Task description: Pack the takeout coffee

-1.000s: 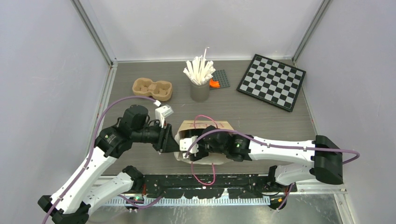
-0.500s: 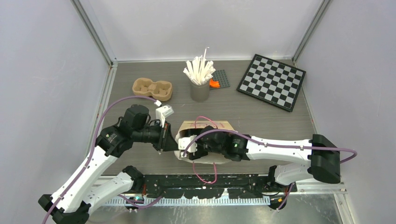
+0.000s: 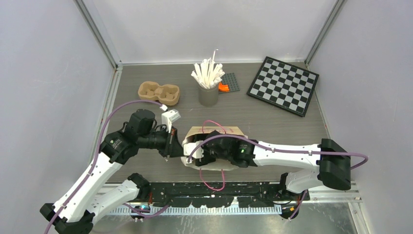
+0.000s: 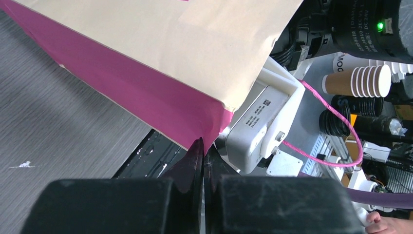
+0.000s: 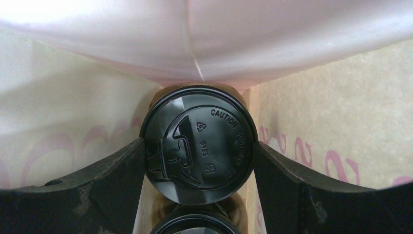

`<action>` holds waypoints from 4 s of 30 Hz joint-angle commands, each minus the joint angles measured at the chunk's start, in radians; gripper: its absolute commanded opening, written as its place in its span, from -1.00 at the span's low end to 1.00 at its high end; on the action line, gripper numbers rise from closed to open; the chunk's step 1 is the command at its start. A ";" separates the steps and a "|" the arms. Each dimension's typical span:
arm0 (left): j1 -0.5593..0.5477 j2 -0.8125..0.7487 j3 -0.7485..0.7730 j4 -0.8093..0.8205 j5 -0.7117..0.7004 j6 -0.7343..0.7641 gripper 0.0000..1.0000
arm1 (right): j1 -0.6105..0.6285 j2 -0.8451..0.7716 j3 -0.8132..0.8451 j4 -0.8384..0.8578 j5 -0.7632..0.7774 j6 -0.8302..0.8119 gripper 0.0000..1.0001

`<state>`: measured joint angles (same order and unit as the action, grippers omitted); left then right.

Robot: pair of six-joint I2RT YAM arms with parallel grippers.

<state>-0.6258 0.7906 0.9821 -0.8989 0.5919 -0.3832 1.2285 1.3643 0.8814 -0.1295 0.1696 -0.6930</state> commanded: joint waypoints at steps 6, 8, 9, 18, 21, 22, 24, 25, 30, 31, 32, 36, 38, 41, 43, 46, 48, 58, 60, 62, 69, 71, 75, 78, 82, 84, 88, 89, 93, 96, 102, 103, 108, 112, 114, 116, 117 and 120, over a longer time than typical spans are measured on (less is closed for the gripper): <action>-0.006 -0.010 0.000 0.040 0.046 -0.007 -0.99 | -0.003 0.046 0.003 0.023 0.057 0.028 0.27; -0.005 -0.010 0.001 0.040 0.045 -0.009 -0.99 | -0.003 0.049 -0.001 0.022 0.061 0.031 0.27; -0.005 -0.011 0.001 0.041 0.045 -0.012 -0.99 | -0.003 0.049 -0.003 0.020 0.064 0.033 0.27; -0.005 -0.013 0.002 0.049 0.038 -0.025 -1.00 | -0.003 0.033 -0.007 -0.003 0.066 0.047 0.26; -0.005 -0.010 0.003 0.052 0.037 -0.026 -1.00 | -0.004 0.021 0.019 -0.031 0.074 0.047 0.26; -0.005 -0.009 0.004 0.053 0.038 -0.027 -1.00 | -0.003 0.018 0.028 -0.041 0.079 0.047 0.26; -0.005 -0.006 0.008 0.057 0.040 -0.029 -1.00 | -0.004 0.022 0.043 -0.056 0.091 0.051 0.27; -0.005 -0.004 0.010 0.060 0.040 -0.032 -1.00 | -0.004 0.028 0.045 -0.066 0.093 0.052 0.28; -0.005 -0.002 0.013 0.084 0.052 -0.051 -1.00 | -0.003 0.048 0.022 -0.051 0.090 0.057 0.30; -0.005 -0.002 0.013 0.085 0.052 -0.053 -1.00 | -0.004 0.050 0.019 -0.047 0.094 0.059 0.30; -0.005 -0.002 0.012 0.084 0.052 -0.054 -1.00 | -0.004 0.053 0.017 -0.042 0.098 0.059 0.30; -0.005 -0.001 0.012 0.089 0.054 -0.063 -1.00 | -0.003 0.061 0.006 -0.034 0.102 0.065 0.33; -0.005 -0.002 0.011 0.097 0.056 -0.071 -1.00 | -0.004 0.067 0.004 -0.034 0.107 0.065 0.34; -0.006 -0.001 0.013 0.107 0.060 -0.078 -1.00 | -0.003 0.070 -0.002 -0.025 0.110 0.066 0.34; -0.005 0.001 0.014 0.110 0.063 -0.080 -1.00 | -0.003 0.073 -0.006 -0.016 0.110 0.066 0.34; -0.005 0.000 0.012 0.110 0.065 -0.085 -1.00 | -0.003 0.076 -0.011 -0.009 0.113 0.068 0.34; -0.005 -0.002 0.009 0.110 0.065 -0.085 -1.00 | -0.004 0.074 -0.012 -0.006 0.113 0.070 0.36; -0.005 -0.013 -0.008 0.107 0.052 -0.081 -1.00 | -0.004 0.022 0.057 -0.075 0.108 0.084 0.80; -0.005 -0.014 -0.007 0.104 0.053 -0.080 -1.00 | -0.004 0.012 0.067 -0.088 0.108 0.087 0.82; -0.005 -0.013 -0.006 0.101 0.052 -0.079 -1.00 | -0.004 0.007 0.072 -0.091 0.110 0.087 0.82; -0.005 -0.012 0.001 0.090 0.047 -0.075 -1.00 | -0.004 0.001 0.096 -0.114 0.110 0.089 0.84; -0.005 -0.008 0.003 0.085 0.044 -0.075 -1.00 | -0.004 -0.005 0.100 -0.120 0.108 0.093 0.84; -0.005 -0.005 0.009 0.081 0.027 -0.081 -1.00 | -0.003 -0.016 0.111 -0.144 0.094 0.105 0.85; -0.006 -0.008 0.009 0.081 0.013 -0.083 -1.00 | -0.003 -0.030 0.115 -0.153 0.088 0.124 0.85; -0.005 -0.008 0.008 0.086 0.016 -0.088 -1.00 | -0.003 -0.040 0.108 -0.163 0.083 0.144 0.85; -0.005 -0.004 0.009 0.090 0.015 -0.093 -1.00 | -0.004 -0.048 0.111 -0.167 0.077 0.158 0.85; -0.006 0.007 0.010 0.094 0.011 -0.101 -1.00 | -0.004 -0.072 0.111 -0.178 0.069 0.170 0.85; -0.005 0.009 0.012 0.094 0.011 -0.102 -1.00 | -0.005 -0.079 0.112 -0.184 0.067 0.174 0.85; -0.005 0.008 0.014 0.097 0.006 -0.109 -1.00 | -0.004 -0.098 0.122 -0.224 0.060 0.193 0.85; -0.006 0.003 -0.003 0.111 0.000 -0.120 -1.00 | -0.005 -0.122 0.120 -0.241 0.056 0.212 0.85; -0.005 0.005 0.014 0.123 -0.020 -0.144 -1.00 | -0.005 -0.150 0.166 -0.297 0.038 0.267 0.83; -0.005 0.005 0.014 0.126 -0.026 -0.156 -1.00 | -0.004 -0.154 0.174 -0.306 0.036 0.278 0.83; -0.005 0.017 0.018 0.141 -0.042 -0.192 -1.00 | -0.006 -0.189 0.208 -0.361 0.029 0.340 0.79; -0.005 0.027 0.042 0.134 -0.066 -0.215 -1.00 | -0.005 -0.213 0.265 -0.428 0.035 0.393 0.79; -0.006 0.030 0.044 0.133 -0.076 -0.236 -0.99 | -0.005 -0.209 0.308 -0.479 0.052 0.425 0.79; -0.005 0.034 0.041 0.136 -0.088 -0.251 -0.98 | -0.006 -0.199 0.344 -0.537 0.054 0.441 0.79; -0.005 0.036 0.039 0.142 -0.090 -0.260 -0.97 | -0.005 -0.196 0.358 -0.559 0.053 0.451 0.79; -0.006 0.040 0.037 0.163 -0.113 -0.293 -0.97 | -0.005 -0.205 0.378 -0.582 0.045 0.486 0.79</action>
<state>-0.6285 0.8268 0.9874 -0.7982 0.5144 -0.6266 1.2282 1.1843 1.2045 -0.6376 0.2081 -0.2798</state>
